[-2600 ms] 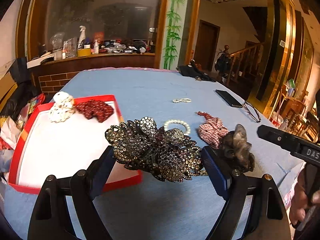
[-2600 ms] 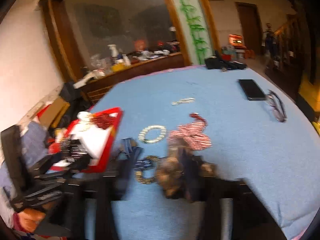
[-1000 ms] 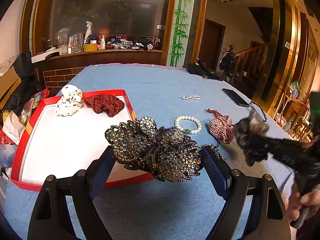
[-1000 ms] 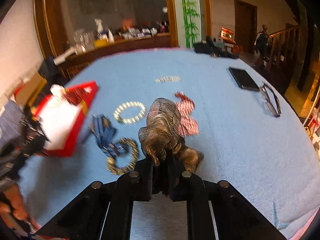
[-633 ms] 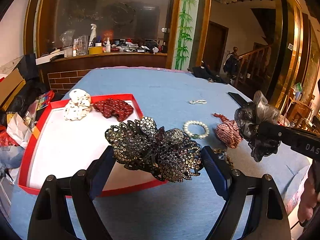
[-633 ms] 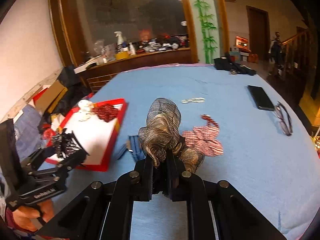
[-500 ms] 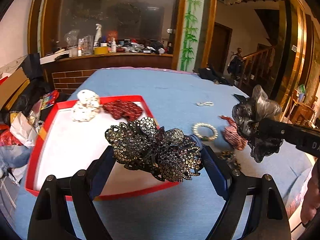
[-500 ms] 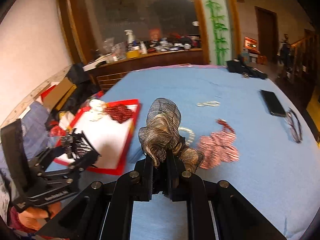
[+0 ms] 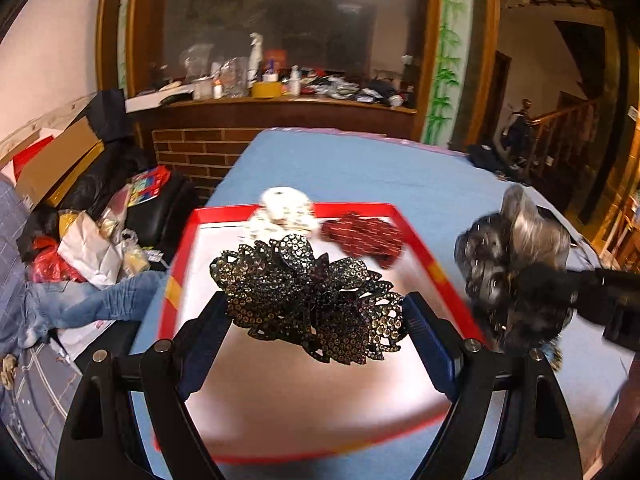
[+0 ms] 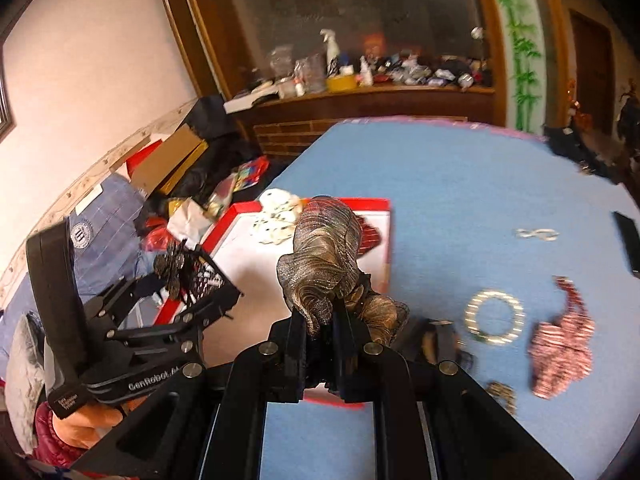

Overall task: Organize jewelry
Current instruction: 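Carry the hair clip in the left tool while the right tool carries the grey scrunchie to the box, then open the left tool to drop the hair clip while the right tool releases the grey scrunchie in the box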

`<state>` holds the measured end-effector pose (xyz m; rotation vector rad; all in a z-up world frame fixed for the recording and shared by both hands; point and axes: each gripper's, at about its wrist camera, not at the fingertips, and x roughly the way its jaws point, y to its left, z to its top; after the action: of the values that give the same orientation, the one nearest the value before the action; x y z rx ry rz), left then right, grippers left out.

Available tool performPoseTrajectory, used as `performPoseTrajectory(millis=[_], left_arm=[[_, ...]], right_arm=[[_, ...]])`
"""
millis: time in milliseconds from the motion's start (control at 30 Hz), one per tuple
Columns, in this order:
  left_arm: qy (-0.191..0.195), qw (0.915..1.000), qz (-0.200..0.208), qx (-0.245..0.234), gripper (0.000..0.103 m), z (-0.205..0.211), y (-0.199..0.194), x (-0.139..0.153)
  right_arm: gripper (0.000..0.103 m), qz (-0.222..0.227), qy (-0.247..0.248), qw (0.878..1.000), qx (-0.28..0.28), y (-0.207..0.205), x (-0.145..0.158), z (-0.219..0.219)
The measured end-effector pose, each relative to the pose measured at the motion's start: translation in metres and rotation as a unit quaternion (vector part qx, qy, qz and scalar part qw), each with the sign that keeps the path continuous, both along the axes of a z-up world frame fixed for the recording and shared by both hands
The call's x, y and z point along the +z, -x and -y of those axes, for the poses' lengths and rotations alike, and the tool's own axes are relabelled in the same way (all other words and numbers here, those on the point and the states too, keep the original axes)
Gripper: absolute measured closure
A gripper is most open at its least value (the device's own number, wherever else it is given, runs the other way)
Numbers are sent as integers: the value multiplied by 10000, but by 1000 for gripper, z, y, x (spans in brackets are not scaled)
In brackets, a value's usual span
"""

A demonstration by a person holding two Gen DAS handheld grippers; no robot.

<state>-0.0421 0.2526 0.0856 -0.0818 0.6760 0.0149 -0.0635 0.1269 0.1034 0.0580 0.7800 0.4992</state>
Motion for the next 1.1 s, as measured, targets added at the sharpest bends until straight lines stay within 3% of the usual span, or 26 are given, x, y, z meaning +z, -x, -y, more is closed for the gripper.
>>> performPoseTrajectory(millis=[400,733,867,967,1100], left_arm=[[93,9967,-789,181,17,-30,-68,-29],[309,9933,-1079,293,17,-42,-89,-44],[407,9926,-1101,308,17,-45,-91,-45],[450,9925,-1081,339,16,-47,-90,-44],[516,9929,-1015,357,16,-49,-85,-40]], right_arm=[[90,-569,84,9983,-84,-71,-41,-44],[86,-847,50,9961,-253,-102,-61,-48],[74,-893,15,9957,-260,-103,-61,-46],[56,-947,-64,9953,-214,-101,-59,-43],[52,-841,-90,9962,-183,-93,-47,-39]])
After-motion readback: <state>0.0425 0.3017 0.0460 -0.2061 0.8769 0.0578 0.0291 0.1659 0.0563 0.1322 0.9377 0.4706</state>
